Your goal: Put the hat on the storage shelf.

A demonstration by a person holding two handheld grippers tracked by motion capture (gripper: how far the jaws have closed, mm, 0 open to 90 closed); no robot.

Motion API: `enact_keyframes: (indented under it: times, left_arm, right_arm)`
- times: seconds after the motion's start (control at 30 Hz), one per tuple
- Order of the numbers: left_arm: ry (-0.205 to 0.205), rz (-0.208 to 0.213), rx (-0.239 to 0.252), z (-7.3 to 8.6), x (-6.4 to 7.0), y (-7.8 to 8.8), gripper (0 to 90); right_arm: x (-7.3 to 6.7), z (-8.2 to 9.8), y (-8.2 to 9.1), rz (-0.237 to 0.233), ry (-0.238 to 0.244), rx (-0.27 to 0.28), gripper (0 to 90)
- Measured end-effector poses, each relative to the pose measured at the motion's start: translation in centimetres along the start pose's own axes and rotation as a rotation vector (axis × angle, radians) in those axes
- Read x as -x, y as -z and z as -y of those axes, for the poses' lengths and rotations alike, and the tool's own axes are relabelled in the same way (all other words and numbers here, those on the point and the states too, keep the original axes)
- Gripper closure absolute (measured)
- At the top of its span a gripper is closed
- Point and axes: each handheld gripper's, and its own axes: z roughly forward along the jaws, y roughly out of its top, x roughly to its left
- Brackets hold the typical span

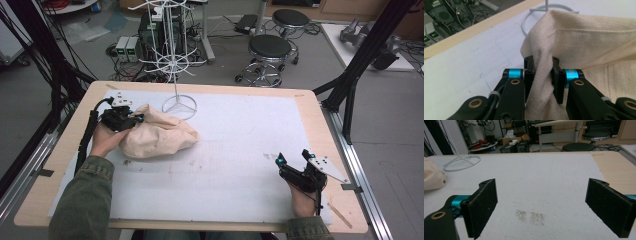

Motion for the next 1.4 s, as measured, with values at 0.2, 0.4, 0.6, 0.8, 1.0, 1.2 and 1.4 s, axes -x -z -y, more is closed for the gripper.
enact_keyframes:
  times: [0.2, 0.4, 0.6, 0.8, 1.0, 1.2, 1.4]
  left_arm:
    - [0.01, -0.016, 0.056, -0.3, -0.2, 1.5, 77.3]
    - [0.015, -0.025, 0.103, -0.6, -0.3, 2.9, 77.2]
    - [0.014, -0.049, 0.156, -0.9, -0.2, 4.3, 76.5]
    - [0.028, -0.074, 0.214, -1.1, 0.0, 5.4, 76.5]
    - [0.067, -0.064, 0.295, -1.2, 0.0, 6.9, 76.4]
    - [0.097, -0.052, 0.357, -1.3, 0.1, 8.0, 76.3]
    - [0.116, -0.055, 0.416, -1.6, 0.1, 9.3, 76.3]
  right_arm:
    - [0.0, 0.0, 0.0, -0.001, -0.001, -0.001, 9.7]
    - [0.0, 0.0, 0.0, 0.0, 0.0, 0.002, 9.7]
    - [0.0, 0.0, 0.0, -0.001, 0.0, 0.002, 9.7]
    - [-0.1, 0.0, 0.0, -0.003, -0.004, -0.001, 9.7]
    - [-0.1, 0.0, 0.1, -0.003, -0.007, -0.002, 9.7]
    - [-0.1, 0.0, 0.1, -0.002, -0.008, -0.001, 9.7]
    - [-0.1, 0.0, 0.1, 0.0, -0.007, -0.002, 9.7]
